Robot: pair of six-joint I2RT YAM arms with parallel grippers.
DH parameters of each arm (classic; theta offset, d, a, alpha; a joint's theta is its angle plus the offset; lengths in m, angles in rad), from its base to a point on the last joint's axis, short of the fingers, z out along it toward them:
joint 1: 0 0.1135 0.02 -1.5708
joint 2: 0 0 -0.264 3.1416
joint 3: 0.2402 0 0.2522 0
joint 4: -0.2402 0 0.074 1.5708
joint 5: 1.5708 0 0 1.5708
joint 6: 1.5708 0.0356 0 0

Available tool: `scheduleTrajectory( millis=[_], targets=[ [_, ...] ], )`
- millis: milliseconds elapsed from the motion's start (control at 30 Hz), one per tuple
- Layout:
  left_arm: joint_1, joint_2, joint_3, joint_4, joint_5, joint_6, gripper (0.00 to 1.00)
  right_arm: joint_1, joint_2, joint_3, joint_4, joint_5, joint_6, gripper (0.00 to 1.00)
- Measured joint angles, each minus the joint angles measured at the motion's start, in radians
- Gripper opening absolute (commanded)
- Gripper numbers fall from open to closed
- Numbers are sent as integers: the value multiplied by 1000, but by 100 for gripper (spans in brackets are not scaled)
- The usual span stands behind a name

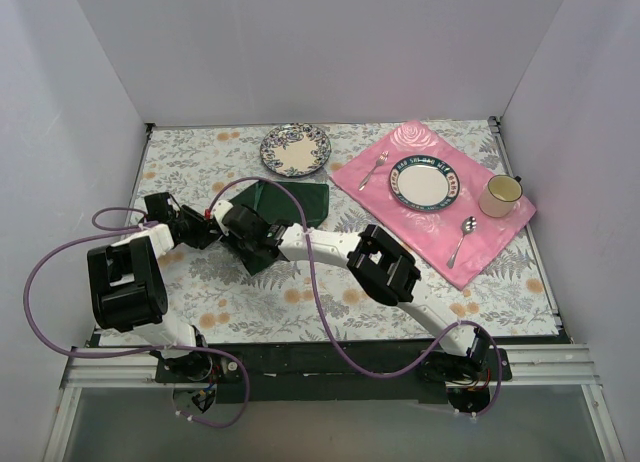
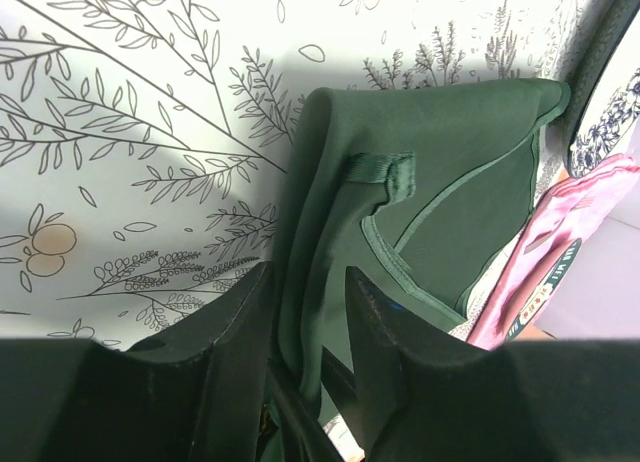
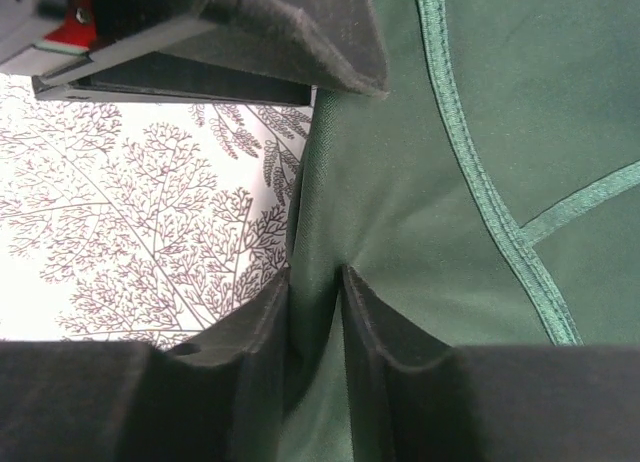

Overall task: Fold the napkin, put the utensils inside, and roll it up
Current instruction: Roll the napkin with the utensil

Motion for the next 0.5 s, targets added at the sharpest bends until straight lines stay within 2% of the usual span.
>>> scheduleTrajectory(
  millis=[33,133,267,500],
  targets=[
    [0,-3,0,0,-1,2,35,-1,0,0,0,-3,2,37],
    [0,-9,-3,0,-3,5,38,-1,0,0,0,-13,6,50],
    [0,-21,-14,-3,-8,7,46,0,0,8,-14,-21,10,59],
    [0,-51,-27,-4,-15,6,46,0,0,52,-122,-21,10,67]
  ],
)
